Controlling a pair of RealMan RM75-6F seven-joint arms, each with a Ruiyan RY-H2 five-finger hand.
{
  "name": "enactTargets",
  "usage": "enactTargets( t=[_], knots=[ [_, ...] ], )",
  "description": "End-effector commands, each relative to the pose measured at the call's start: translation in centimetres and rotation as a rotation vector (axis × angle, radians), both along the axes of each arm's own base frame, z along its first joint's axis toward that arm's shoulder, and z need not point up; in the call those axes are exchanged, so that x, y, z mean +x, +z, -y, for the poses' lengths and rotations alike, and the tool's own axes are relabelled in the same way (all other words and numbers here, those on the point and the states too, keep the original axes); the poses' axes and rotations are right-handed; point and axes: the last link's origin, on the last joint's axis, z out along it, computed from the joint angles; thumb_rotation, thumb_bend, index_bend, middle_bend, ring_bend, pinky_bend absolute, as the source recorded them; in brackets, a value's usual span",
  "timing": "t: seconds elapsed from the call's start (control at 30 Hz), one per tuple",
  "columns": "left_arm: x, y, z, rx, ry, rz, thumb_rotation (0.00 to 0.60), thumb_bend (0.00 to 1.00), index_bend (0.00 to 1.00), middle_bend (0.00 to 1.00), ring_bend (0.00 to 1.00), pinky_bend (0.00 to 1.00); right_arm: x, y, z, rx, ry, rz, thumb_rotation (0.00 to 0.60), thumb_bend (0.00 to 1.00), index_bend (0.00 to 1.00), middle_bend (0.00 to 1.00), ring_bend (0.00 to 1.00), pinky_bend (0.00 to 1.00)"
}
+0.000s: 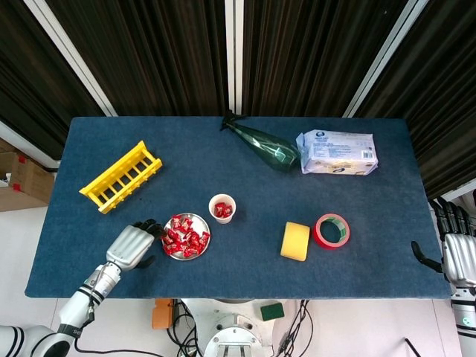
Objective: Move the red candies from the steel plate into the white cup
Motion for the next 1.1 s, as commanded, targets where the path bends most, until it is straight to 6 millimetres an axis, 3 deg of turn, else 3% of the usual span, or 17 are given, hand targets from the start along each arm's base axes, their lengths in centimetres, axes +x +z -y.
enactTargets(
  t=[0.03, 0.73, 1.1],
  knots=[
    [0.2, -0.3, -0.2, 0.012, -0.008, 0.011, 0.600, 0.26, 0.28, 0.23, 0.15, 0.32, 0.0, 0.0, 0.0, 0.003, 0.000, 0.000, 0.600, 0.32, 0.00, 0.00, 0.00, 0.00],
    [2.8, -2.6, -0.4, -0.005, -0.065, 0.002, 0.600, 0.26, 0.35, 0.23, 0.15, 0.32, 0.0, -0.4, 0.3, 0.013, -0.007, -0.005, 0.600, 0.32, 0.00, 0.00, 0.00, 0.00],
    [3.0, -3.7, -0.7, 0.048, -0.078, -0.085, 0.600, 0.27, 0.43, 0.23, 0.15, 0.32, 0.0, -0.4, 0.3, 0.013, -0.003, -0.003, 0.600, 0.32, 0.00, 0.00, 0.00, 0.00]
  ],
)
